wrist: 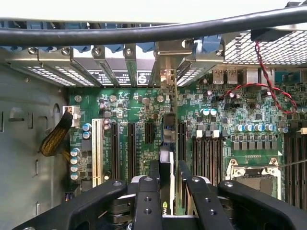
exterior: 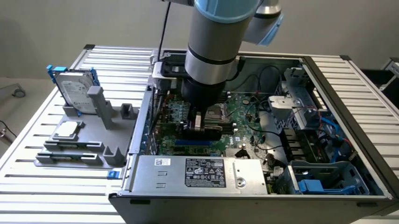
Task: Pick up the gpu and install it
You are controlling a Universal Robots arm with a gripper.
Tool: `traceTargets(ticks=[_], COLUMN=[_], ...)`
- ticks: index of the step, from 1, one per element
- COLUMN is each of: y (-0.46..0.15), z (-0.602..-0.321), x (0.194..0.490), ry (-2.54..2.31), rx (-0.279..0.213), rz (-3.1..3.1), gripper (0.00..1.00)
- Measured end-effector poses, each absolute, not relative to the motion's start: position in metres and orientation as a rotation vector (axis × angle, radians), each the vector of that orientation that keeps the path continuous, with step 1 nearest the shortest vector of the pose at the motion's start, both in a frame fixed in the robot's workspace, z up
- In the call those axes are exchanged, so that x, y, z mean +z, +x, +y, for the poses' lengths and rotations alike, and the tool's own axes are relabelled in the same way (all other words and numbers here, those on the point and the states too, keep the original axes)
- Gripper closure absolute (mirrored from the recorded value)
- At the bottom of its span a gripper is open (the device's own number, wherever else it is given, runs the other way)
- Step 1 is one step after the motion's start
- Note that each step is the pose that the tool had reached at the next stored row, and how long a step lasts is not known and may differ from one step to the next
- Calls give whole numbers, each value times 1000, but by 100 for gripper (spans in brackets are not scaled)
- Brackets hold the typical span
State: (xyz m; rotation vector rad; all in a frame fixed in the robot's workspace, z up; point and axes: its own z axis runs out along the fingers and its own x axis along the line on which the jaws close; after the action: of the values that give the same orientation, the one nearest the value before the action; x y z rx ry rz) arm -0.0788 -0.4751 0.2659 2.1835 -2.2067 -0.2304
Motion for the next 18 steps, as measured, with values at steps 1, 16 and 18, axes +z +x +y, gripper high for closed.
traceTargets(ticks=[1,16,18], y=[-77,-64,-62], z=[-475,-475,-475], x=[266,262,262], ry=[2182,2139,2132], rx=[-233,-306,-318], rz=[-2206,-2168,-2161], gripper=[74,74,74])
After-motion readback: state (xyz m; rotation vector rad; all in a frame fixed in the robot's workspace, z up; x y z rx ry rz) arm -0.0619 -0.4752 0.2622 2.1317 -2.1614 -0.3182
